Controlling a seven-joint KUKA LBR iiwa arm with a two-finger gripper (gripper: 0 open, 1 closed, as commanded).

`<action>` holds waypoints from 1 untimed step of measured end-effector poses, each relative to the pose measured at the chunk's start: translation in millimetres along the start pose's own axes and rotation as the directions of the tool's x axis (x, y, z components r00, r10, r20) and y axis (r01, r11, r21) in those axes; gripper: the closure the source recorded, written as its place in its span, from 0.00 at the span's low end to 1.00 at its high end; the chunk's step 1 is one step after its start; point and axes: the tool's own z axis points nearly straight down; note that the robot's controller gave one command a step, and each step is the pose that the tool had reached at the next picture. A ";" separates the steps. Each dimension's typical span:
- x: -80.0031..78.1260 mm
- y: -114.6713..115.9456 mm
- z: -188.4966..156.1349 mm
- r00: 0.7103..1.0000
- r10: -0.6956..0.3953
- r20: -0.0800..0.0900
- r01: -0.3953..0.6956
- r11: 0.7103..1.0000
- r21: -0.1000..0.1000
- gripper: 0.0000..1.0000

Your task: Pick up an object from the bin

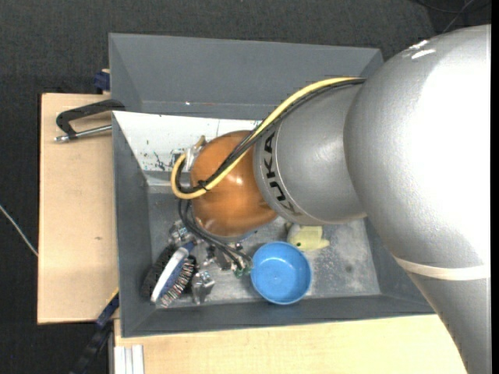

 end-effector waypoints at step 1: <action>0.2 -51.6 -0.6 0.986 -0.165 0.003 0.165 0.986 0.001 0.00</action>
Offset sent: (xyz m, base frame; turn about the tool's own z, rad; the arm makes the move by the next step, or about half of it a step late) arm 0.0161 -0.0492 -0.0017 -0.1660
